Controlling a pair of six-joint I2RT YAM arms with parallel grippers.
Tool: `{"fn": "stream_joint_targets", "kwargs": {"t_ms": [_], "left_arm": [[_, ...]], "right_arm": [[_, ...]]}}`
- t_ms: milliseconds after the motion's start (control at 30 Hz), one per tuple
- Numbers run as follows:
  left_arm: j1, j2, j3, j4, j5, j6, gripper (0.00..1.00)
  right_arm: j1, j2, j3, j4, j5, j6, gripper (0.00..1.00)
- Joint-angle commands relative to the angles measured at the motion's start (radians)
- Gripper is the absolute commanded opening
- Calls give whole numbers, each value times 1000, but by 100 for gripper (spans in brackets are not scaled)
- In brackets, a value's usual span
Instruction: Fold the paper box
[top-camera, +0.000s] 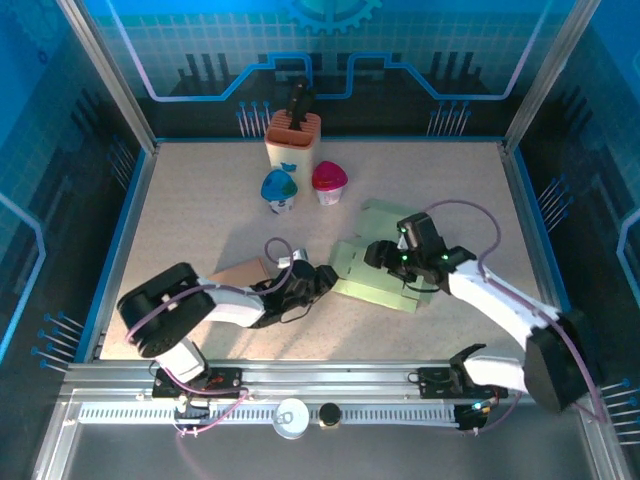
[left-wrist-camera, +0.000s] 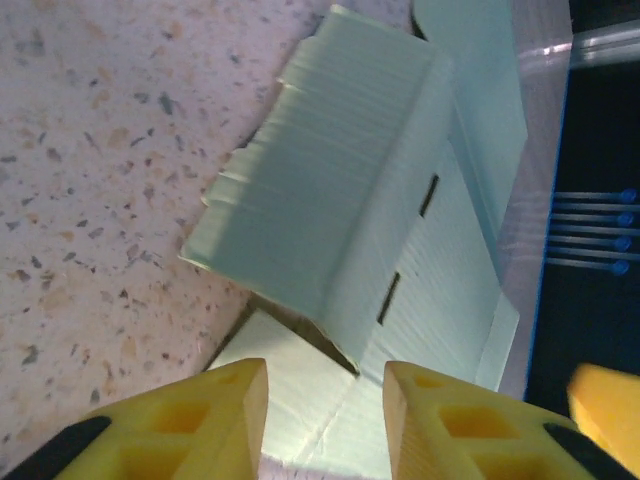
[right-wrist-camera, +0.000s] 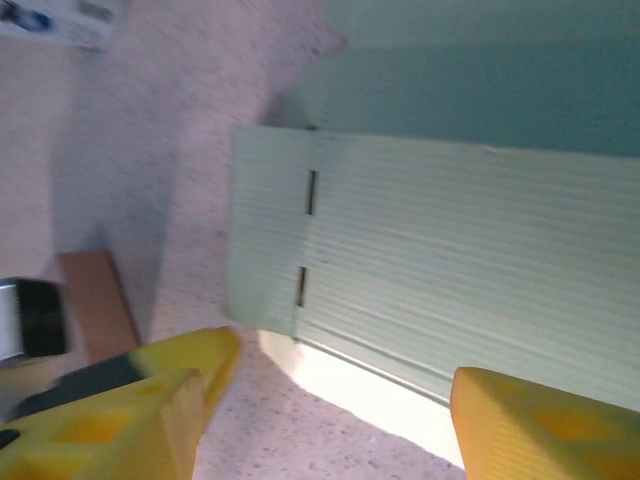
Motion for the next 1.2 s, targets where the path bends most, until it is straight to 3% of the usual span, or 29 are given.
{"fn": "stream_joint_targets", "kwargs": {"t_ms": [0, 233, 767, 1167], "left_arm": [[0, 64, -38, 222, -22, -108, 32], [-38, 85, -70, 295, -118, -130, 29], [-38, 213, -56, 487, -149, -154, 28], [-38, 204, -44, 491, -174, -136, 30]], "right_arm": [[3, -101, -71, 21, 36, 59, 66], [3, -199, -118, 22, 18, 98, 65], [10, -207, -141, 35, -3, 116, 64], [19, -194, -162, 61, -5, 135, 64]]}}
